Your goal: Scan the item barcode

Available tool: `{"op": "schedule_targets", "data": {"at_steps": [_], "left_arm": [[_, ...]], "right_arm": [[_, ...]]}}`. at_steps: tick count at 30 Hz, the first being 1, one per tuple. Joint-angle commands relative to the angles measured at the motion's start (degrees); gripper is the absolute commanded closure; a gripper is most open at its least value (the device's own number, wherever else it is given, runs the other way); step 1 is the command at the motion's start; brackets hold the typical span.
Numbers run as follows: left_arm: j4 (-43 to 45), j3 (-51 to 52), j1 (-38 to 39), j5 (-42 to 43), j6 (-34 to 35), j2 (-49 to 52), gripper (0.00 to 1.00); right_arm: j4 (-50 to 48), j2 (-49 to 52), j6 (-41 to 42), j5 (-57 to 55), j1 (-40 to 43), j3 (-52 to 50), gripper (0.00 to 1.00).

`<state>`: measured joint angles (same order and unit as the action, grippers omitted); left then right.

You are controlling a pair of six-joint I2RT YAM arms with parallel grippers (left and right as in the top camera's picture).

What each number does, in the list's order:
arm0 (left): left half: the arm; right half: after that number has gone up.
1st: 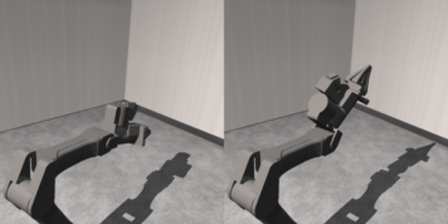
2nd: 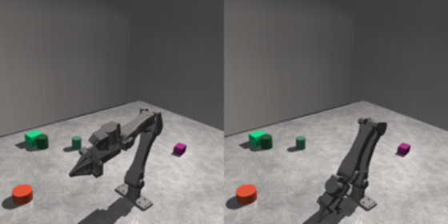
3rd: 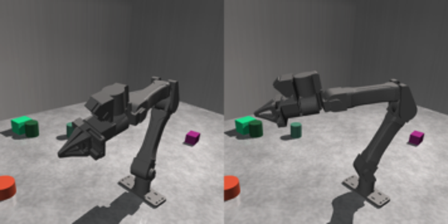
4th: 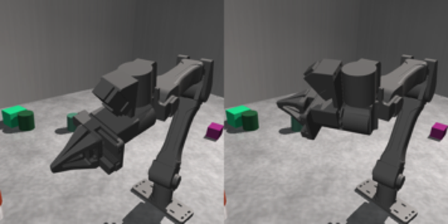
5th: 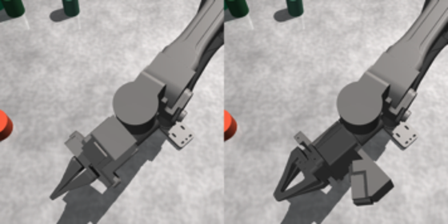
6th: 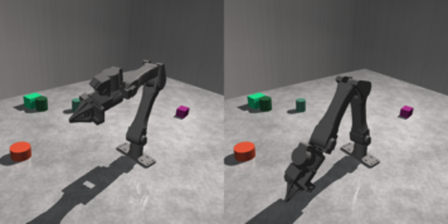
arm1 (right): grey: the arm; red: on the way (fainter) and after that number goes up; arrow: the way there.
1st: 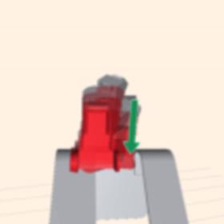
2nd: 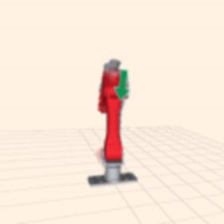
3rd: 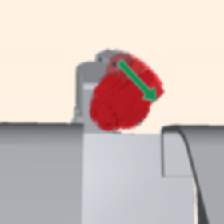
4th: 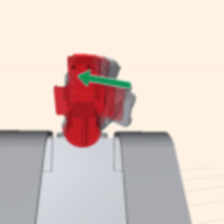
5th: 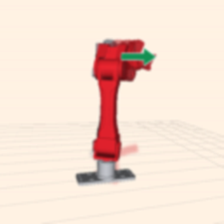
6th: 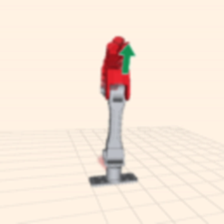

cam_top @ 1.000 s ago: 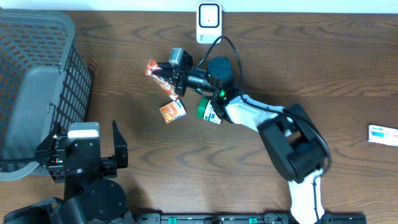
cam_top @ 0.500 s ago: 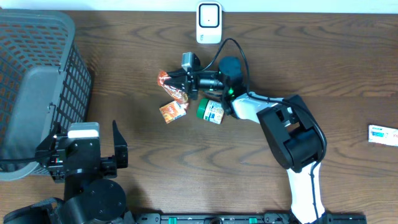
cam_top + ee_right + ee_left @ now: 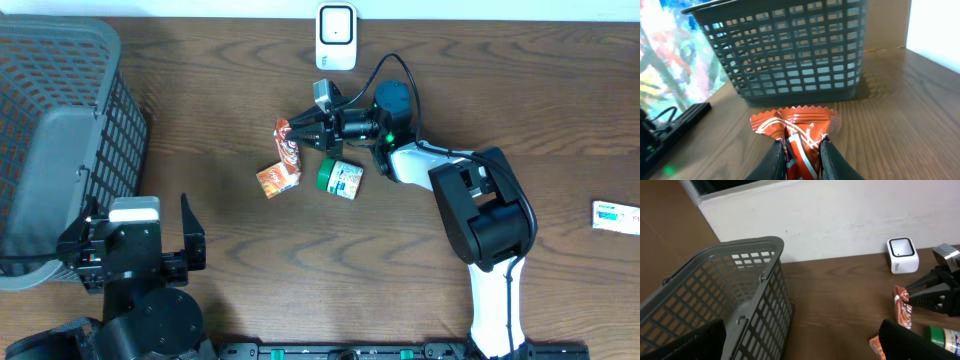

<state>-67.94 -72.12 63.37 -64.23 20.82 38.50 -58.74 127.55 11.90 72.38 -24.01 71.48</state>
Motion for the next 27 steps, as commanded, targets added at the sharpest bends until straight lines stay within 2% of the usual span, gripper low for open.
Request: {"op": "schedule_targets", "data": {"at_steps": [1,7,12,17,21,27], "left_arm": [[-0.17,-0.11,-0.17,-0.31,0.50,-0.15,0.02],[-0.17,-0.11,-0.17,-0.31,0.50,-0.15,0.02],[-0.17,-0.11,-0.17,-0.31,0.50,-0.15,0.02],[-0.17,-0.11,-0.17,-0.31,0.50,-0.15,0.02],[-0.17,-0.11,-0.17,-0.31,0.50,-0.15,0.02],[-0.17,-0.11,-0.17,-0.31,0.50,-0.15,0.02]], "right_arm": [[-0.20,-0.90,1.88,3.63,0.35,0.35,0.83],[-0.17,-0.90,2.69,9.20,1.36,0.35,0.91],[0.52,-0.90,2.89,14.03,2.69,0.35,0.91],[7.23,-0.90,2.84,16.96,4.63,0.35,0.90],[12.37,-0.90,2.86,16.92,5.27,0.35,0.90],[13.68,-0.90,2.86,16.94,5.20,0.33,0.93]]}}
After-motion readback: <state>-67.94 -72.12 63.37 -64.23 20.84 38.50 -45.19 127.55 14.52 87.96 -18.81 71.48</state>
